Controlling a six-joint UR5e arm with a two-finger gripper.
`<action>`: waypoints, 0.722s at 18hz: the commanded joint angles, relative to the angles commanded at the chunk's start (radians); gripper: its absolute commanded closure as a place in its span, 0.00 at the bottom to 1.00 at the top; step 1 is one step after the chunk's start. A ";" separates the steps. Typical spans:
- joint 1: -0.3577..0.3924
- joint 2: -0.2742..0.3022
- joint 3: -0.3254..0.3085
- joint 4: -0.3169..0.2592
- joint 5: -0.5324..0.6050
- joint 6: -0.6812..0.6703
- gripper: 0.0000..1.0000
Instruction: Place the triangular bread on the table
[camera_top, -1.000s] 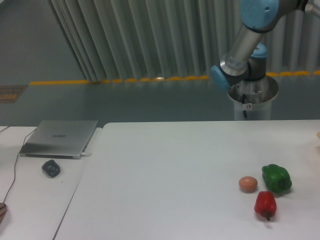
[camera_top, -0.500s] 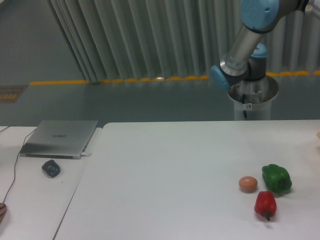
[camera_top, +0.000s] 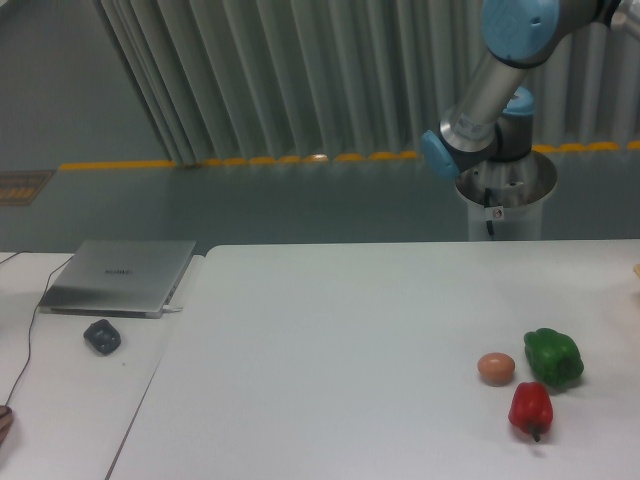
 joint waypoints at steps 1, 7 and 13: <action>0.000 0.000 0.000 0.000 0.005 0.000 0.00; 0.000 -0.002 0.000 0.000 0.009 -0.002 0.12; 0.000 -0.005 -0.003 0.000 0.011 -0.002 0.34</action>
